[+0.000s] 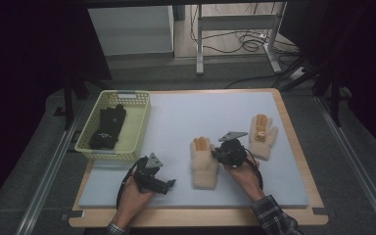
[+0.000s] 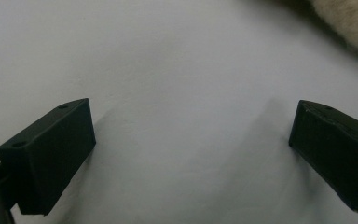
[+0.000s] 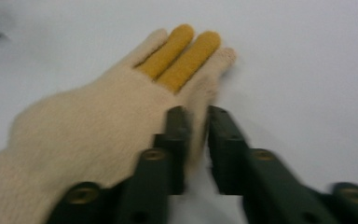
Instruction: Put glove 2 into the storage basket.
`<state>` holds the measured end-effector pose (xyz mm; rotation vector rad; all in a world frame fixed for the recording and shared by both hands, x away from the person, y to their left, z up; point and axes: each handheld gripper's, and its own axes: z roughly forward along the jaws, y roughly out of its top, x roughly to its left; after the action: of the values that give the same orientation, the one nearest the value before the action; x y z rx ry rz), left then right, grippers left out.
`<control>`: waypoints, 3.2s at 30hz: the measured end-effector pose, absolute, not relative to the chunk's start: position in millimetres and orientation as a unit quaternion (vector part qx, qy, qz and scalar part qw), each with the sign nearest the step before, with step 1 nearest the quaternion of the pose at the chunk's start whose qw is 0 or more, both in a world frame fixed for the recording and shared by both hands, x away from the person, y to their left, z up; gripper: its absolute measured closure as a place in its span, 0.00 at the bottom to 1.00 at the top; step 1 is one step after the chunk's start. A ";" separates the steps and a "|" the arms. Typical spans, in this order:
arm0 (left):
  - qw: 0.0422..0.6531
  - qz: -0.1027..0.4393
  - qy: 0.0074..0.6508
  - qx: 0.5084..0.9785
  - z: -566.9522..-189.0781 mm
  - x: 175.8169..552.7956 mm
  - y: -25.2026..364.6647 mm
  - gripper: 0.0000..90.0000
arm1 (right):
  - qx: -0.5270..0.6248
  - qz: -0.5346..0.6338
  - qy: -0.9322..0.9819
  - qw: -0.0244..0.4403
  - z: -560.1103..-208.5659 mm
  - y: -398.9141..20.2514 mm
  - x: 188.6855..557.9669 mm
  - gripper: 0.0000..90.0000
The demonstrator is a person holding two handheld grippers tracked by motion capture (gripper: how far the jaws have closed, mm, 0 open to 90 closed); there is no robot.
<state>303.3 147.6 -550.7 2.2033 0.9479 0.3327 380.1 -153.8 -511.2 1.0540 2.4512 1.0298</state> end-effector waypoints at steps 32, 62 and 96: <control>0.352 0.128 0.366 0.852 -550.6 303.5 147.9 0.01 | 0.425 0.327 0.813 0.229 -513.9 -301.1 442.9 0.69; 0.353 0.129 0.366 0.851 -550.7 303.5 147.7 0.01 | 0.306 0.424 0.841 0.138 -444.8 -171.3 337.4 0.71; 0.353 0.128 0.366 0.851 -550.5 303.4 148.1 0.01 | 0.314 0.392 0.861 0.083 -519.1 -186.1 321.8 0.88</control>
<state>303.4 148.1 -550.5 2.2019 0.9477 0.3306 321.8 -186.1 -519.1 0.9379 2.5694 1.1689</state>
